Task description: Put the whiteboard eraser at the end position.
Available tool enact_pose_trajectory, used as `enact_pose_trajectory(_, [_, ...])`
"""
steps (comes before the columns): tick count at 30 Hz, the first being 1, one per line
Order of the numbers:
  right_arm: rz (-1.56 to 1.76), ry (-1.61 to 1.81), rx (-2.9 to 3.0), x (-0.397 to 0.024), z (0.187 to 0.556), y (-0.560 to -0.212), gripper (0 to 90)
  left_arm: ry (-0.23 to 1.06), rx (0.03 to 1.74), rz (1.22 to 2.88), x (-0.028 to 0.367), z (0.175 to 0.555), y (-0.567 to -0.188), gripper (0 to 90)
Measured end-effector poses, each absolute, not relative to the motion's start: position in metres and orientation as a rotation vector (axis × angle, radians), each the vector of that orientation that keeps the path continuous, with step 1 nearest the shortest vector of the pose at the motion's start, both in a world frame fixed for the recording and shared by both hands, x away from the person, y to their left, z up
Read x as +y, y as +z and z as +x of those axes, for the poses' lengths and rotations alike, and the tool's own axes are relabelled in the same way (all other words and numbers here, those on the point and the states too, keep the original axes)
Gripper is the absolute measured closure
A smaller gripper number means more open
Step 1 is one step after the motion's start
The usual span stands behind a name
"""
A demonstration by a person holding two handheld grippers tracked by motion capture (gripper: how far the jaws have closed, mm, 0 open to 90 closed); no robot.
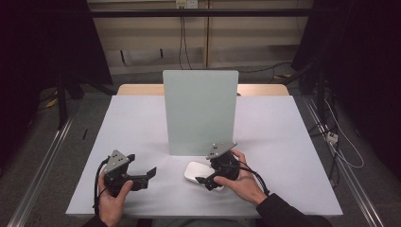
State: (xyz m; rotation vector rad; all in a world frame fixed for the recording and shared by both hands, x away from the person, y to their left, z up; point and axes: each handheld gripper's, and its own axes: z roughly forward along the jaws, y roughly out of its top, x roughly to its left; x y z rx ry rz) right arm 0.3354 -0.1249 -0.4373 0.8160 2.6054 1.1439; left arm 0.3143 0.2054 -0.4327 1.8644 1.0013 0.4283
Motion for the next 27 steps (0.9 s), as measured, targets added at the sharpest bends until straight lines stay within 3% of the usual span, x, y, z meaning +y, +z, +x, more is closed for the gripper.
enact_pose_trajectory(27, [1.106, 1.254, 2.241, -0.169, 0.334, -0.424, 7.4, 0.432, 1.000, 1.847, 0.208, 0.313, -0.432, 4.7])
